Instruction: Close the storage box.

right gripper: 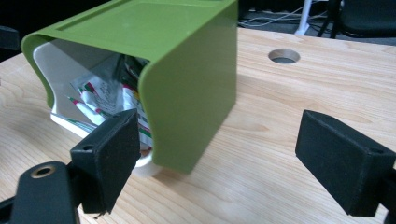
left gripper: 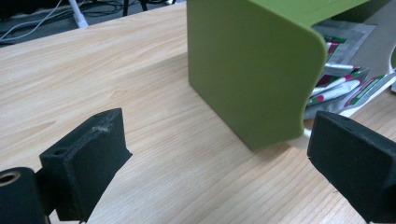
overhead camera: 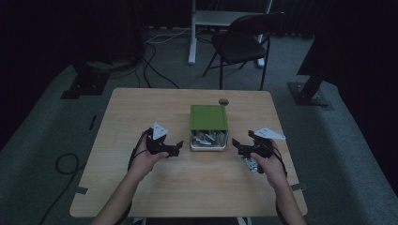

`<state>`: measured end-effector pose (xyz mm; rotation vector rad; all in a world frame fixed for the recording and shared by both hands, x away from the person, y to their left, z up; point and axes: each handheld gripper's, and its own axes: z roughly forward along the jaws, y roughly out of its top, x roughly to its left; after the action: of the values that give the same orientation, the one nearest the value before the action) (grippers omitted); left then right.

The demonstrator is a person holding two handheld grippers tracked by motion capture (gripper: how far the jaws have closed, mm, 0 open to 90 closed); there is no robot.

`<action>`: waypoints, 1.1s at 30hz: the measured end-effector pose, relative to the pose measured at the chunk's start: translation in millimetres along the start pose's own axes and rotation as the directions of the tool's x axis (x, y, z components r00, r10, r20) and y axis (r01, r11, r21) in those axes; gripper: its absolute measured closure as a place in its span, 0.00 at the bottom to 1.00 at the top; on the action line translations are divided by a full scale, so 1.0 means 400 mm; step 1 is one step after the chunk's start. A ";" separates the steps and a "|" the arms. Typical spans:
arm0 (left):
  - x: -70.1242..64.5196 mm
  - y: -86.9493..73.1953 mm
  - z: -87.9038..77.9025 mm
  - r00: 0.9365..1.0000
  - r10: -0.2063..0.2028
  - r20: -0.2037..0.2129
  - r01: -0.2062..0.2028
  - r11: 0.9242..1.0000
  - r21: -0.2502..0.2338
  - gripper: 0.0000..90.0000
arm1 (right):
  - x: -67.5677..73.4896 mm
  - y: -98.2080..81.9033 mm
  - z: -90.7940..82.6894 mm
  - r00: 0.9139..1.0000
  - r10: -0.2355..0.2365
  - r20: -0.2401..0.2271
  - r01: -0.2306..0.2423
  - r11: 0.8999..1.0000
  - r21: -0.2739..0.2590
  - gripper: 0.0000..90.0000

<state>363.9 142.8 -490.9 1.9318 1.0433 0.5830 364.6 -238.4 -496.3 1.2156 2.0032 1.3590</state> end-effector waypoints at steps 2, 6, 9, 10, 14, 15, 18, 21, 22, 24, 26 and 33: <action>0.005 -0.006 -0.004 1.000 -0.004 -0.002 0.004 1.000 0.001 0.06 | -0.007 -0.004 -0.008 1.000 0.001 0.008 -0.001 1.000 -0.002 0.15; 0.013 -0.014 -0.015 1.000 -0.010 -0.010 0.010 1.000 0.000 0.06 | -0.016 -0.012 -0.022 1.000 0.009 0.015 -0.009 1.000 -0.004 0.15; 0.024 -0.024 -0.028 1.000 -0.015 -0.023 0.015 1.000 0.003 0.06 | -0.032 -0.023 -0.040 0.999 0.023 0.035 -0.022 1.000 -0.006 0.15; 0.024 -0.024 -0.028 1.000 -0.015 -0.023 0.015 1.000 0.003 0.06 | -0.032 -0.023 -0.040 0.999 0.023 0.035 -0.022 1.000 -0.006 0.15; 0.037 -0.035 -0.042 0.999 -0.022 -0.032 0.022 1.000 0.004 0.06 | -0.051 -0.037 -0.061 0.998 0.034 0.058 -0.034 0.999 -0.008 0.15; 0.041 -0.039 -0.046 0.999 -0.025 -0.035 0.026 1.000 0.007 0.06 | -0.054 -0.040 -0.065 0.997 0.034 0.064 -0.033 0.999 -0.008 0.16; 0.051 -0.050 -0.053 0.998 -0.032 -0.049 0.033 0.999 0.012 0.06 | -0.067 -0.052 -0.082 0.996 0.043 0.081 -0.042 0.999 -0.013 0.16; 0.061 -0.064 -0.059 0.997 -0.041 -0.064 0.042 0.999 0.017 0.06 | -0.075 -0.065 -0.095 0.994 0.048 0.094 -0.047 0.999 -0.008 0.16; 0.064 -0.069 -0.060 0.997 -0.045 -0.067 0.046 0.999 0.017 0.06 | -0.081 -0.073 -0.103 0.994 0.054 0.099 -0.054 0.999 -0.001 0.16; 0.069 -0.074 -0.062 0.996 -0.049 -0.072 0.050 0.999 0.020 0.06 | -0.086 -0.081 -0.110 0.993 0.050 0.110 -0.051 0.999 0.005 0.16; 0.075 -0.082 -0.064 0.996 -0.049 -0.078 0.052 0.998 0.027 0.06 | -0.093 -0.091 -0.120 0.991 0.066 0.120 -0.067 0.998 0.009 0.16; 0.099 -0.125 -0.085 0.991 -0.093 -0.101 0.096 0.995 0.030 0.06 | -0.123 -0.134 -0.159 0.983 0.087 0.164 -0.093 0.995 0.029 0.16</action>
<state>338.9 206.6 -514.5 1.8881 1.2083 0.6166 320.6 -320.4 -522.9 1.4013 1.8874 1.2264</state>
